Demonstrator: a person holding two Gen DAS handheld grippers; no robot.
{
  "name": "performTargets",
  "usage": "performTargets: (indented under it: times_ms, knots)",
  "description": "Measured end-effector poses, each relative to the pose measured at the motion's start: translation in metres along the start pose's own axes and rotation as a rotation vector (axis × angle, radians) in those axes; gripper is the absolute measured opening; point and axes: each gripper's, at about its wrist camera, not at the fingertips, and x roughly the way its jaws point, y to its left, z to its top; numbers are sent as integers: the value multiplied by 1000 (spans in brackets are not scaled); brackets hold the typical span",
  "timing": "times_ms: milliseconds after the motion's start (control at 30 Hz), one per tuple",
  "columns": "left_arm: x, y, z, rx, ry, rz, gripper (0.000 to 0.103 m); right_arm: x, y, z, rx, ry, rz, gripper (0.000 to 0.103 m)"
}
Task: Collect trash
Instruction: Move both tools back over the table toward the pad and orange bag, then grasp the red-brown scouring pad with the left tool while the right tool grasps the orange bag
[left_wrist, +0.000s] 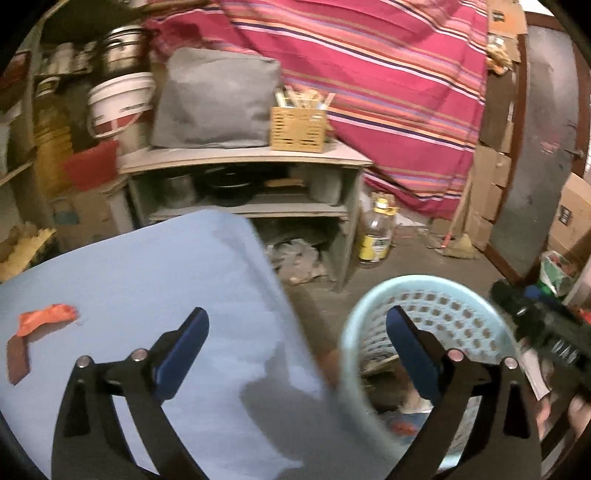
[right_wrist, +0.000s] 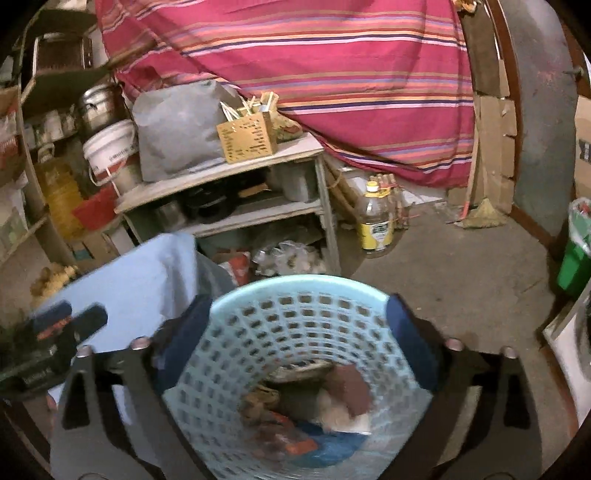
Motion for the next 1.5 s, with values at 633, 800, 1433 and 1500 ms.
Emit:
performTargets:
  times_ms: [633, 800, 1433, 1500]
  knots:
    - [-60, 295, -82, -234, 70, 449, 98, 61, 175, -19, -75, 80, 97, 99]
    - [-38, 340, -93, -286, 182, 467, 98, 80, 216, -38, -156, 136, 108, 99]
    - [-15, 380, -97, -337, 262, 333, 73, 107, 324, -94, -362, 235, 176, 99]
    - [-18, 385, -97, -342, 260, 327, 72, 108, 340, -98, -395, 236, 193, 99]
